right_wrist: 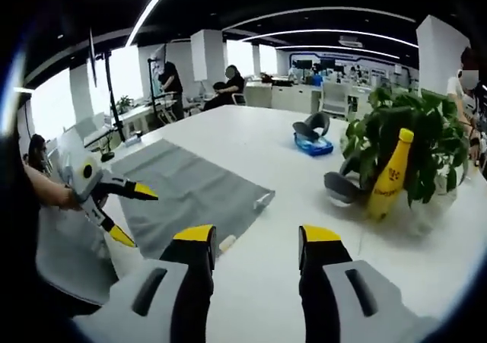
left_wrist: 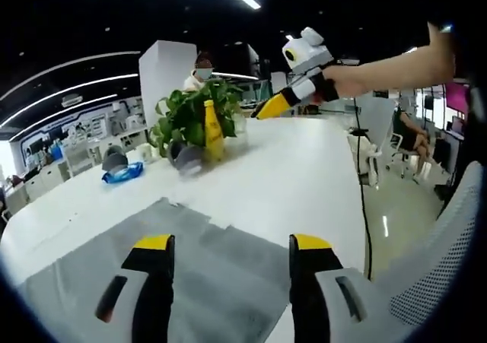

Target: Fold the towel on the table until its edges align and the towel forms a compact rectangular stack.

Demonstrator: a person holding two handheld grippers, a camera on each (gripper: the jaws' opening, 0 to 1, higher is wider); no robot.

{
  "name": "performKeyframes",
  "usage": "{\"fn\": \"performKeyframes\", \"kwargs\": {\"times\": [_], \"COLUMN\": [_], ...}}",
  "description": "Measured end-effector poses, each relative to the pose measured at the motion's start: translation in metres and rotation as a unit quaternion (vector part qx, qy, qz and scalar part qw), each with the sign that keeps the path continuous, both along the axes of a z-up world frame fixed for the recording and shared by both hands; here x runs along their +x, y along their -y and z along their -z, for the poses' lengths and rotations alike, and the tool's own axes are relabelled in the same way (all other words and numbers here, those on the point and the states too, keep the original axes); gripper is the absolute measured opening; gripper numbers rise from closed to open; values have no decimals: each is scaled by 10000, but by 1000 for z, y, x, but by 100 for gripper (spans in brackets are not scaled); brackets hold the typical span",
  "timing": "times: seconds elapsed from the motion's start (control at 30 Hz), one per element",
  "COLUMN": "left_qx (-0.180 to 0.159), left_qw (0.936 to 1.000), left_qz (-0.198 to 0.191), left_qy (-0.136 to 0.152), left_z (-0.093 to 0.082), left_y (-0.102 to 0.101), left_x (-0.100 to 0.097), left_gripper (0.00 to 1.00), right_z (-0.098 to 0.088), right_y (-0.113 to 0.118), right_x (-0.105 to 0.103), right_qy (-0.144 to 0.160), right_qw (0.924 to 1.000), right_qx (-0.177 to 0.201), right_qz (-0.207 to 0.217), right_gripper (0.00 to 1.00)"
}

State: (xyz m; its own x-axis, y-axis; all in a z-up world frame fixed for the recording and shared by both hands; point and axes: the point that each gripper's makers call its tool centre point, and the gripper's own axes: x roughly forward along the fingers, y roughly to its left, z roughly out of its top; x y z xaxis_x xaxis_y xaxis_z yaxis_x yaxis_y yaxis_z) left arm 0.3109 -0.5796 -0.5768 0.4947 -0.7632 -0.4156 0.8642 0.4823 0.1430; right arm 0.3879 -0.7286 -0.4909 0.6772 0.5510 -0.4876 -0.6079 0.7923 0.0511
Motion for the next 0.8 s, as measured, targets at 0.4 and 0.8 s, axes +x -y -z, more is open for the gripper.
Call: {"fn": "performKeyframes", "kwargs": {"times": [0.4,0.8], "left_qx": [133,238], "left_qw": [9971,9911], "left_qz": [659,1078], "left_qy": [-356,-743], "left_z": [35,52], "left_y": [44,60], "left_x": [-35,-49], "left_gripper": [51,20], "right_z": [29,41], "right_y": [-35,-55], "right_x": [32,43], "right_qy": [-316,-511], "right_qw": [9988,9961], "right_qx": [354,704], "right_qz": [-125,-144], "right_gripper": [42,42]}}
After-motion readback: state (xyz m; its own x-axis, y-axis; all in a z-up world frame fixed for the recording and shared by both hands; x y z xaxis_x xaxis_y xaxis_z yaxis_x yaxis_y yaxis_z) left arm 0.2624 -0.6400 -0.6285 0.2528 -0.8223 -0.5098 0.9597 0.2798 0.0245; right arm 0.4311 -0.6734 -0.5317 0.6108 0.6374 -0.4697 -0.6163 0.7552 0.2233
